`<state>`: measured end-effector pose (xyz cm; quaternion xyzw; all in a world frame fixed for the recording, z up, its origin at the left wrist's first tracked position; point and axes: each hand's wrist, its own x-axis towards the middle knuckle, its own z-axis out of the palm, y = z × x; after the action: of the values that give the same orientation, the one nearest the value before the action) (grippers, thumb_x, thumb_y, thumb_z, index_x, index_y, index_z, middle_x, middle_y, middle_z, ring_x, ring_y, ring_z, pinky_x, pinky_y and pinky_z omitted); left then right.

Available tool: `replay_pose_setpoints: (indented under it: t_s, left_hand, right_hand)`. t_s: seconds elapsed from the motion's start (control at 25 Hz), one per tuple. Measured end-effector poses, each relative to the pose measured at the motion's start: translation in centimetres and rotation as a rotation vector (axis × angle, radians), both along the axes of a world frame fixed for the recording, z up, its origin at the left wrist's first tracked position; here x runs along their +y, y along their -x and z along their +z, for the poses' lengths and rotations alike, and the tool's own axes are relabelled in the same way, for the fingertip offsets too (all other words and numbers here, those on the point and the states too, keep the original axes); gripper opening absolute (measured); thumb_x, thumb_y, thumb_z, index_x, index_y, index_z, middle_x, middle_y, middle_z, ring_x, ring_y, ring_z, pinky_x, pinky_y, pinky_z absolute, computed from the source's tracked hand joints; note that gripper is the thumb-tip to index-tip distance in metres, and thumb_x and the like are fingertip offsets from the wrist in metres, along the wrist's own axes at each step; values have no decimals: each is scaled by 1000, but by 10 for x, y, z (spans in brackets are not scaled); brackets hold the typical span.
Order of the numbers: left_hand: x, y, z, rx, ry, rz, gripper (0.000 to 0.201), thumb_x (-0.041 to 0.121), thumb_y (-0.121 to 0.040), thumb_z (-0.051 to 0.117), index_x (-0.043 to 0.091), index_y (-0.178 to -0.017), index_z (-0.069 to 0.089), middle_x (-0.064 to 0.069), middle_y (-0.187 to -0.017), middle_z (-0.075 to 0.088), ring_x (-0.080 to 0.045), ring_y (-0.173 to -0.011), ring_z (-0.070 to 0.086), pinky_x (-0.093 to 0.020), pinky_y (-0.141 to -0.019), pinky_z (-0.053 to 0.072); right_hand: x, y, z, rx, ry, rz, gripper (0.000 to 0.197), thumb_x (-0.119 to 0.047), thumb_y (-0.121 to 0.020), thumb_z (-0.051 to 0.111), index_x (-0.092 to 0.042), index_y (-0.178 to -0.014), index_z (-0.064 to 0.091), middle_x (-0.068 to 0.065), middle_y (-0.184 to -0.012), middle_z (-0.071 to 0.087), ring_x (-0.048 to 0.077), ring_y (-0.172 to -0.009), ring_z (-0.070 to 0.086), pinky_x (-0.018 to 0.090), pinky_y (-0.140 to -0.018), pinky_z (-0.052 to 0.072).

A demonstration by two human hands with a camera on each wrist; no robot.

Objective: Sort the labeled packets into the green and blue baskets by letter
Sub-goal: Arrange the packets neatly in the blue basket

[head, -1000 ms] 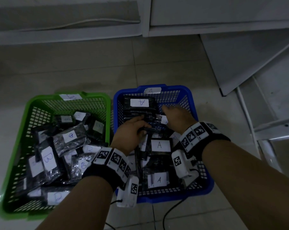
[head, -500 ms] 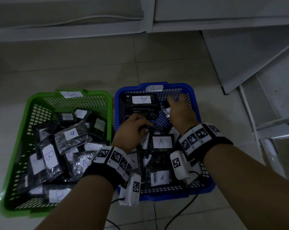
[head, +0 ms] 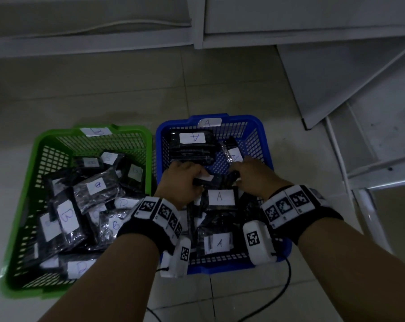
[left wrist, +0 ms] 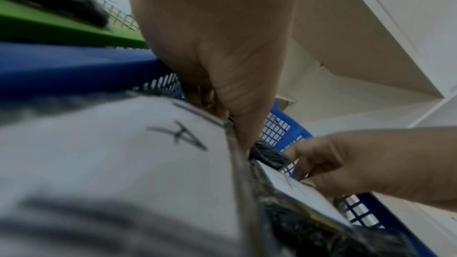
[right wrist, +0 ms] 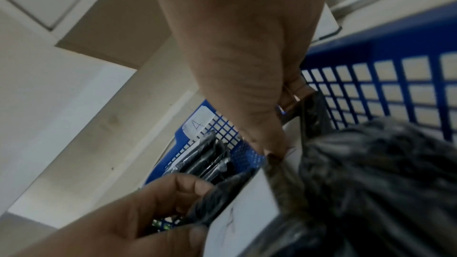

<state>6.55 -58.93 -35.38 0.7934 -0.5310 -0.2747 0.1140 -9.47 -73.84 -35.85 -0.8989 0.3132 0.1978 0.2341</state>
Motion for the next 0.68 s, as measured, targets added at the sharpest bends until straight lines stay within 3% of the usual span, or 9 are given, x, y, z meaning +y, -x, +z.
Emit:
replay_pose_setpoints:
  t_s: [0.08, 0.2, 0.32, 0.4, 0.48, 0.56, 0.68]
  left_hand:
    - [-2, 3, 3, -69, -87, -16, 36, 38, -80, 60, 32, -114, 49, 6, -123, 54, -25, -122, 40, -40, -97, 32]
    - [-3, 2, 1, -115, -122, -43, 35, 43, -78, 58, 29, -108, 44, 1, -113, 55, -28, -110, 50, -40, -96, 33]
    - [0, -1, -1, -16, -63, -23, 34, 38, -74, 64, 28, -100, 45, 1, -110, 51, -27, -103, 52, -39, -95, 37]
    - [1, -4, -2, 72, 4, 8, 36, 31, -72, 68, 25, -100, 47, 1, -110, 49, -25, -101, 52, -38, -88, 44]
    - [2, -5, -2, 151, 28, 32, 41, 24, -73, 70, 23, -106, 47, -1, -112, 45, -25, -104, 51, -39, -85, 46]
    - [3, -6, -4, 181, 20, 34, 51, 26, -75, 73, 24, -118, 46, -2, -120, 42, -25, -113, 47, -40, -93, 45]
    - [3, -6, -7, 164, 12, 22, 68, 45, -76, 72, 24, -133, 42, -5, -126, 39, -24, -122, 40, -41, -102, 39]
  right_hand:
    - [0, -1, 7, -61, -15, -81, 45, -9, -88, 60, -22, -129, 49, 14, -126, 47, 30, -106, 54, 32, -90, 47]
    - [-8, -10, 20, -255, -59, -165, 39, -2, -84, 62, -20, -118, 55, 7, -119, 50, 26, -98, 56, 40, -85, 50]
    - [-24, -30, 28, -394, 64, -101, 35, -1, -82, 62, -22, -110, 64, 2, -114, 59, 28, -103, 51, 42, -88, 45]
    - [-30, -39, 26, -517, 166, -135, 33, 0, -79, 62, -16, -108, 68, 8, -116, 60, 31, -110, 47, 39, -93, 41]
    - [-27, -37, 15, -608, 222, -300, 26, 4, -77, 60, -7, -99, 69, 16, -108, 56, 34, -105, 49, 39, -87, 44]
    - [-17, -30, 1, -485, 202, -346, 27, -2, -80, 62, -9, -106, 65, 17, -111, 49, 36, -101, 50, 41, -82, 48]
    - [-6, -19, -13, -217, 157, -163, 52, -13, -78, 71, -19, -126, 51, 13, -124, 40, 36, -111, 45, 47, -87, 49]
